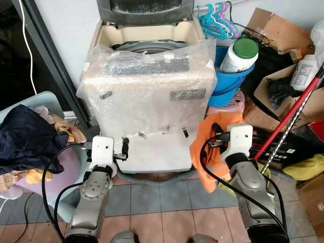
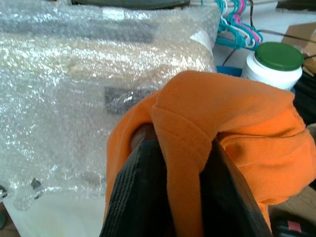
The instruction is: Clothes washing
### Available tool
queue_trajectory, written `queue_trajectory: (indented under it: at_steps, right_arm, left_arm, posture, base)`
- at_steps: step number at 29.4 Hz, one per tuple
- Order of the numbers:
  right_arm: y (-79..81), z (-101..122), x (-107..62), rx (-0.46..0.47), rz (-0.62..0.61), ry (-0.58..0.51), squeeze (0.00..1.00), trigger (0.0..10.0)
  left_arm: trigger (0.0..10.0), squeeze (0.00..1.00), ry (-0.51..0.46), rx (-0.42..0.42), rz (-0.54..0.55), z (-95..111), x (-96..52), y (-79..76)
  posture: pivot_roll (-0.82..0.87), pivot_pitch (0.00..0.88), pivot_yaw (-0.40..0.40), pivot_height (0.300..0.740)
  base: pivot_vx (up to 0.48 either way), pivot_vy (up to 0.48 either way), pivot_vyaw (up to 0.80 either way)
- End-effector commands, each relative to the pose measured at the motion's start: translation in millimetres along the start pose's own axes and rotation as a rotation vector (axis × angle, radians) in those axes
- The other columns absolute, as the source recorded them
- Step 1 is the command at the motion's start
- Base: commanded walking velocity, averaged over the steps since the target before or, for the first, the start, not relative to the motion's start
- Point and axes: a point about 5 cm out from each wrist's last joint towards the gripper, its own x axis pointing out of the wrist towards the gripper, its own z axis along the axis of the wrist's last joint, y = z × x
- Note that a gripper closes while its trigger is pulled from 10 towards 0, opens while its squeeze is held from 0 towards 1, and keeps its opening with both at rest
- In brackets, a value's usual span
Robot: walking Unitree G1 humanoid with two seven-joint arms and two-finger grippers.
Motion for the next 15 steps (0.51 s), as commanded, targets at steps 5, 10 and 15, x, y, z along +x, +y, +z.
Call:
queue_trajectory:
  at_steps: [5, 10, 15]
  right_arm:
    - [13.9, 42.8, 15.7, -0.057, 0.146, -0.179, 0.00, 10.0]
    - [21.6, 47.7, 18.9, -0.026, 0.167, -0.196, 0.00, 10.0]
    - [21.8, 54.0, 24.7, -0.024, 0.161, -0.218, 0.00, 10.0]
  left_arm:
    - [10.0, 0.00, 0.007, 0.002, 0.063, 0.5, -1.2, 8.2]
    - [10.0, 0.00, 0.015, 0.004, 0.078, -0.8, -1.2, 9.8]
    - [10.0, 0.00, 0.008, -0.016, 0.066, 0.9, 1.4, 7.1]
  posture:
    - [-0.07, 0.000, 0.051, 0.740]
    - [-0.06, 0.000, 0.061, 0.740]
    - [-0.07, 0.000, 0.067, 0.740]
  base:
    - [0.398, 0.215, 0.37]
    - [0.396, 0.270, 0.73]
    - [0.398, 0.268, 0.61]
